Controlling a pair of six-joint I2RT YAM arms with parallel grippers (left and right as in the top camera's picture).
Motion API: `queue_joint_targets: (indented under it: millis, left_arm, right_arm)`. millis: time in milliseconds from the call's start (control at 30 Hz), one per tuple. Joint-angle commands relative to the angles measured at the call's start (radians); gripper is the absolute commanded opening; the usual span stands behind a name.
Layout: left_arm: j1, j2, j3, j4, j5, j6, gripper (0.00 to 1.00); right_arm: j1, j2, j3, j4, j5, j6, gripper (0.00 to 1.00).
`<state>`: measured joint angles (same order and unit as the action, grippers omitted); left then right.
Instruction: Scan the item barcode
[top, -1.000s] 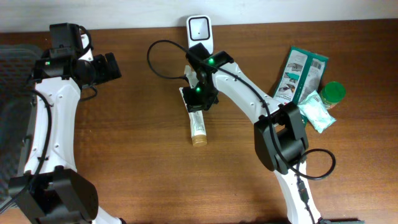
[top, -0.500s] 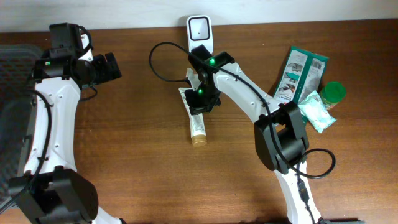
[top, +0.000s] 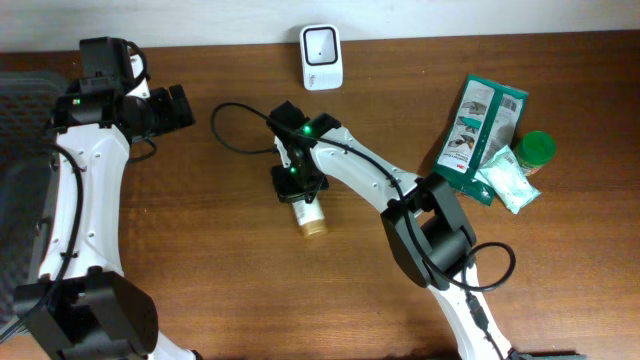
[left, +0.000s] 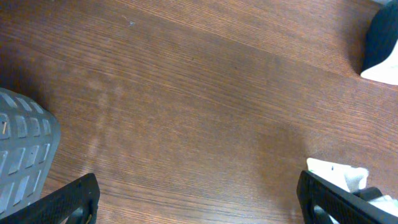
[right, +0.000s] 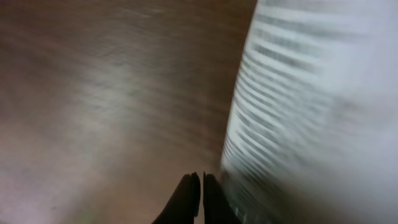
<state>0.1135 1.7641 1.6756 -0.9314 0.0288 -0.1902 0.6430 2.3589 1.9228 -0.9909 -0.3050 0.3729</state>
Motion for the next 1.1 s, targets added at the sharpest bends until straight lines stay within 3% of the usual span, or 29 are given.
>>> queue_joint_targets:
  millis: [0,233,367,633,1067]
  left_arm:
    - [0.003,-0.009,0.006,0.002,0.0,0.005,0.99]
    - [0.003,-0.009,0.006,0.002,0.0,0.005,0.99]
    - [0.003,-0.009,0.006,0.002,0.0,0.005,0.99]
    - [0.003,-0.009,0.006,0.002,0.0,0.005,0.99]
    - [0.003,-0.009,0.006,0.002,0.0,0.005,0.99]
  right_arm:
    - [-0.019,0.036,-0.021,0.004,0.077,0.024,0.04]
    - [-0.097,-0.023,0.215,-0.153,0.002,-0.133,0.04]
    - [-0.215,-0.047,0.372,-0.311,-0.027,-0.205,0.05]
    - [-0.261,-0.03,0.169,-0.28,-0.2,-0.319,0.05]
    - [-0.164,-0.018,0.128,-0.252,-0.044,-0.286,0.05]
